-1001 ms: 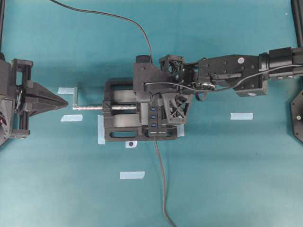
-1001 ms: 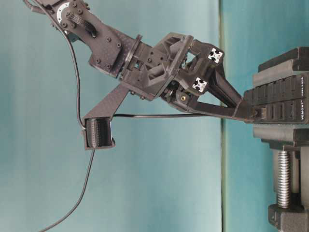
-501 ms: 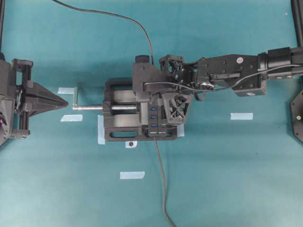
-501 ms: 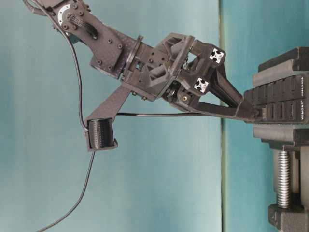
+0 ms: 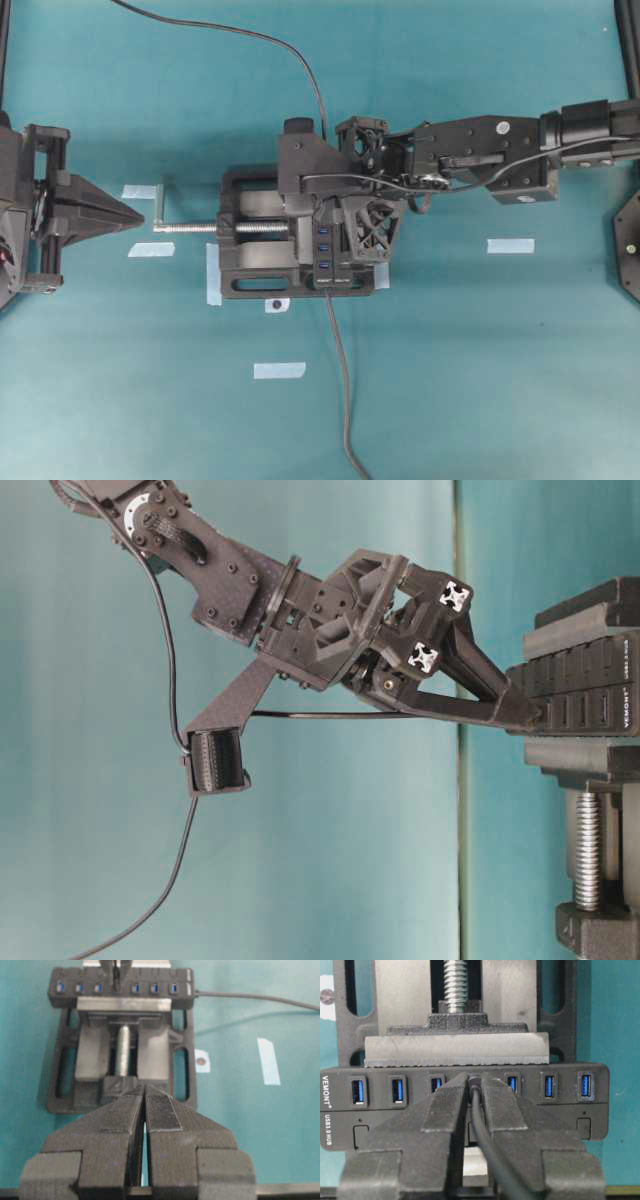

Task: Insert the USB into the center port of the fixed hub
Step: 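Press the plug fully home, then open the right gripper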

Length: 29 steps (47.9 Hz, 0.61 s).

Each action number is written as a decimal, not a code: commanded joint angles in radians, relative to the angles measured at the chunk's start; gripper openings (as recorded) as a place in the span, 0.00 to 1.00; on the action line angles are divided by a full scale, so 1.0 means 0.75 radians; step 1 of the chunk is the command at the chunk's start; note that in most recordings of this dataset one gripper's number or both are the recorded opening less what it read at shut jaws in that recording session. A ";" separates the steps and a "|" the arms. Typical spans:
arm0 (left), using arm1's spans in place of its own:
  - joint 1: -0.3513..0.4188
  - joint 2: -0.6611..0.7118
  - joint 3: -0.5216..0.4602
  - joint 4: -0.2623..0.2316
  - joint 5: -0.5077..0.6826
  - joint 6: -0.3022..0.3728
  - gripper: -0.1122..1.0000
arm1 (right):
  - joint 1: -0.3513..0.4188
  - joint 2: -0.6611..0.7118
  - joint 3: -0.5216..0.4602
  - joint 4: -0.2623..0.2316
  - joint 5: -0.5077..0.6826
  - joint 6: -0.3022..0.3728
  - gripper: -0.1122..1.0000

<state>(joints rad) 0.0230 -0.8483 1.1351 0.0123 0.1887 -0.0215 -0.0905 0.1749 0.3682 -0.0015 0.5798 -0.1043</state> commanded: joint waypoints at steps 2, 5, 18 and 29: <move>0.002 0.004 -0.012 0.002 -0.012 0.000 0.10 | 0.020 0.018 0.004 0.004 0.057 -0.002 0.16; 0.002 0.004 -0.012 0.002 -0.012 0.000 0.10 | 0.022 0.025 0.004 0.004 0.072 -0.002 0.17; 0.002 0.004 -0.012 0.002 -0.012 0.000 0.10 | 0.022 0.029 0.008 0.004 0.070 -0.002 0.16; 0.002 0.004 -0.012 0.002 -0.012 0.000 0.10 | 0.018 0.020 -0.012 0.002 0.070 0.002 0.16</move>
<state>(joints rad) 0.0230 -0.8483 1.1367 0.0123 0.1887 -0.0215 -0.0905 0.1841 0.3574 -0.0015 0.6136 -0.1043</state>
